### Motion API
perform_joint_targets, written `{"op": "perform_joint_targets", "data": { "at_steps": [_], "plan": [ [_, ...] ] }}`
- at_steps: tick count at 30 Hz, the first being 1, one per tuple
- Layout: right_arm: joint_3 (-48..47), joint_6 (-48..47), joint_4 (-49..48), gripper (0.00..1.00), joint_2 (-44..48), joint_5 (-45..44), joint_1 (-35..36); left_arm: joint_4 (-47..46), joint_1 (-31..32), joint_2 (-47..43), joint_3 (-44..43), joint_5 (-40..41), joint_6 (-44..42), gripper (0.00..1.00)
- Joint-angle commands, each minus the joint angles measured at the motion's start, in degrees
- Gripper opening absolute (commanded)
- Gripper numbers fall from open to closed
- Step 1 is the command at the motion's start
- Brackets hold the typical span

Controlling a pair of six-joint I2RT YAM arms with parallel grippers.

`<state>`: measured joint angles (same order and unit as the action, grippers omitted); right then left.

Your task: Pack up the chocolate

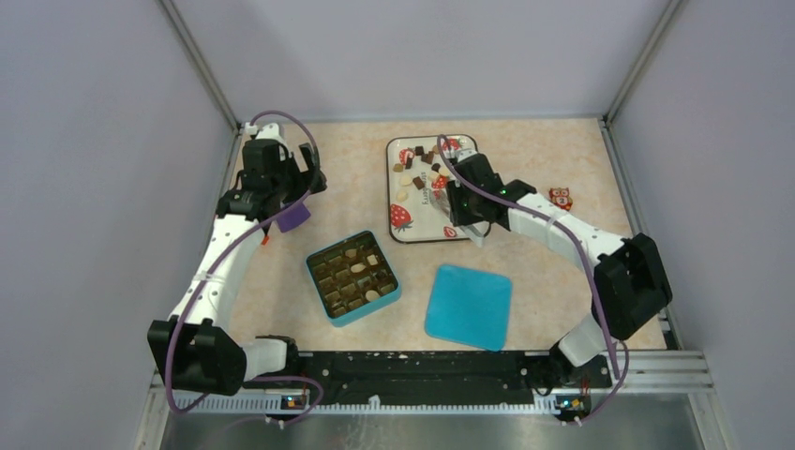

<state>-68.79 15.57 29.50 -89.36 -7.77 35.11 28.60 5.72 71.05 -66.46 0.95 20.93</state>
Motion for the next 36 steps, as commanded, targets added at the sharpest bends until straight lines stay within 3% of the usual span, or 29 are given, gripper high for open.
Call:
{"op": "perform_joint_targets", "data": {
  "at_steps": [1, 18, 24, 31, 36],
  "plan": [
    [-4.4, -1.8, -5.1, 0.35, -1.7, -1.6, 0.3, -1.9, -0.2, 0.7, -1.7, 0.4, -0.4, 0.99],
    [-12.0, -5.6, -4.1, 0.38, -9.8, -4.9, 3.3, -1.9, -0.3, 0.6, -1.6, 0.8, -0.6, 0.99],
    [-15.7, -7.5, -2.1, 0.38, -13.4, -10.2, 4.4, -2.0, -0.4, 0.4, -1.7, 0.6, -0.6, 0.99],
    [-17.3, -7.7, -2.9, 0.38, -15.6, -8.5, 4.5, -1.8, -0.4, -0.2, -1.5, 0.4, -0.6, 0.99],
    [-17.8, -7.6, -2.4, 0.3, -15.9, -8.0, 4.7, -1.5, -0.4, -0.5, -1.7, 0.4, -0.7, 0.99]
  ]
}}
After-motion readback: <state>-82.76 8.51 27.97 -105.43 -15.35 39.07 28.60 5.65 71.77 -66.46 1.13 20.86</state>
